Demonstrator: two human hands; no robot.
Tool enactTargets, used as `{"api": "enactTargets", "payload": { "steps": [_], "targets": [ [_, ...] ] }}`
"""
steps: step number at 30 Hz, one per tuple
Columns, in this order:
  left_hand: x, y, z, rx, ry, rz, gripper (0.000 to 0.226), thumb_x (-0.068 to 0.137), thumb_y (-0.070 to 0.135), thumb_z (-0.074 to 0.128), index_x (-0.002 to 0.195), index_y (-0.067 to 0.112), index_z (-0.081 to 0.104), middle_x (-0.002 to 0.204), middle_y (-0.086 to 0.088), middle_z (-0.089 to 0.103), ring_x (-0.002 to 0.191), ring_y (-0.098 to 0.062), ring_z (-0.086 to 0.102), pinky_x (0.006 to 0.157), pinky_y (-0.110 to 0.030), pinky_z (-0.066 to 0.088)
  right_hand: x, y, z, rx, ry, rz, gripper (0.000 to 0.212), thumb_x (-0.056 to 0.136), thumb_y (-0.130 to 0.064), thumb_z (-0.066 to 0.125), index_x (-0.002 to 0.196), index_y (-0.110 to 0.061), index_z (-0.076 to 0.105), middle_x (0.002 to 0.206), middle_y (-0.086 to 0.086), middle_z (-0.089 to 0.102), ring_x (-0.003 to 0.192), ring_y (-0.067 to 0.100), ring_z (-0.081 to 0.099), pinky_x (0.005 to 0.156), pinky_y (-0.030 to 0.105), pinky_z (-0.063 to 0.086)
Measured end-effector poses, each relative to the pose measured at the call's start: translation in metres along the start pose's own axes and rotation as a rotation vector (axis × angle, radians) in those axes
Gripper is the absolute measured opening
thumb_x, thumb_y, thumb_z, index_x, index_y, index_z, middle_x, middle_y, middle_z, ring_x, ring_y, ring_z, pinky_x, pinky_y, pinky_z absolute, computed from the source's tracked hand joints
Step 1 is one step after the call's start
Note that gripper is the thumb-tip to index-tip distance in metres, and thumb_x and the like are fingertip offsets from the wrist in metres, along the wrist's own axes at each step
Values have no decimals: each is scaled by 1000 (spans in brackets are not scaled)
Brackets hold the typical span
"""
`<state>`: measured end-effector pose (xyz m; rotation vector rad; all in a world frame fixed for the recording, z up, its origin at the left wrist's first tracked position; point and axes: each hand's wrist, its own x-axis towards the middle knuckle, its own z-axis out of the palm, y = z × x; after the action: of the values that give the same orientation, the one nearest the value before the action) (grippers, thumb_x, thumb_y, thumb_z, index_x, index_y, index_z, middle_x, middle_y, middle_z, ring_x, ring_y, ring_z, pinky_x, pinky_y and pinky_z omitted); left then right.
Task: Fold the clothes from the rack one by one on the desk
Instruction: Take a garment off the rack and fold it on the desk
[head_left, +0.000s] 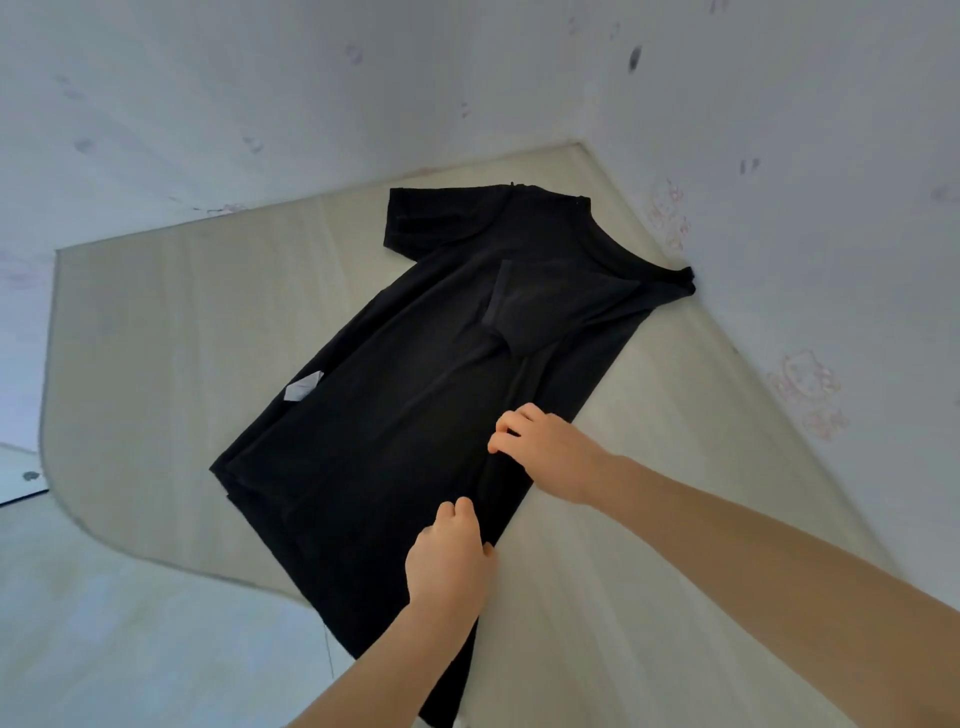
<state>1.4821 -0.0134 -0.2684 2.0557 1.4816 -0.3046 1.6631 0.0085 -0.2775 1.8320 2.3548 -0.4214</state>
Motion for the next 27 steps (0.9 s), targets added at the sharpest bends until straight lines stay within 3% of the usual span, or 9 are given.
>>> {"api": "enactTargets", "payload": {
  "steps": [6, 10, 16, 18, 20, 22, 24, 26, 27],
  "targets": [
    [-17, -22, 2, -94, 38, -26, 22, 93, 19, 49, 72, 15, 48, 65, 2, 50, 53, -14, 44, 49, -28, 38, 2, -9, 4, -37, 10, 79, 34, 97, -21, 52, 130, -22, 47, 120, 5, 46, 105, 23, 45, 80, 33, 43],
    [-16, -34, -14, -375, -41, -16, 21, 99, 23, 49, 89, 16, 66, 74, -2, 66, 54, -10, 54, 50, -23, 46, 11, -7, -1, -81, 40, 74, 20, 96, -22, 54, 115, -19, 59, 114, 3, 46, 100, 20, 44, 77, 29, 44],
    [-4, -60, -41, -615, -7, -73, 27, 102, 29, 42, 85, 16, 57, 70, 1, 53, 58, -9, 45, 53, -21, 38, 29, -3, -18, -83, 105, -6, 23, 99, -24, 49, 113, -19, 66, 113, 0, 59, 107, 21, 50, 83, 31, 47],
    [-1, -67, -50, -556, -17, -57, 29, 97, 46, 47, 89, 19, 53, 70, 3, 53, 57, -9, 47, 54, -24, 39, 38, -3, -25, -88, 111, -12, 25, 101, -26, 43, 112, -18, 64, 107, 1, 64, 106, 21, 52, 83, 32, 47],
    [-1, -78, -57, -298, -41, -14, 35, 87, 55, 57, 101, 24, 48, 77, 5, 59, 62, -10, 56, 56, -26, 44, 47, -4, -31, -77, 104, 11, 26, 102, -25, 39, 110, -16, 62, 101, 1, 64, 101, 19, 53, 79, 31, 45],
    [-1, -89, -60, -74, -83, 3, 34, 83, 38, 63, 108, 25, 43, 84, 4, 59, 69, -14, 60, 59, -30, 53, 54, -4, -36, -56, 101, 42, 26, 103, -26, 37, 110, -17, 60, 100, 3, 62, 89, 15, 51, 80, 31, 46],
    [2, -101, -61, -61, -109, -32, 24, 84, 21, 59, 104, 20, 47, 84, 1, 58, 71, -17, 61, 64, -32, 57, 62, -5, -37, -41, 65, 50, 27, 103, -27, 36, 113, -18, 59, 103, 4, 62, 83, 12, 45, 82, 33, 48],
    [6, -113, -66, -143, -97, -79, 4, 85, 12, 54, 86, 16, 53, 77, -1, 58, 65, -16, 59, 60, -29, 54, 69, -7, -36, -31, 2, 50, 28, 103, -27, 36, 115, -17, 59, 104, 3, 62, 93, 15, 50, 83, 34, 49],
    [9, -117, -69, -192, -68, -92, 13, 86, 10, 52, 75, 15, 52, 69, 0, 55, 59, -15, 55, 55, -26, 50, 71, -8, -34, -17, -18, 57, 28, 103, -27, 36, 115, -17, 60, 103, 3, 62, 99, 18, 52, 83, 35, 49]
  ]
}}
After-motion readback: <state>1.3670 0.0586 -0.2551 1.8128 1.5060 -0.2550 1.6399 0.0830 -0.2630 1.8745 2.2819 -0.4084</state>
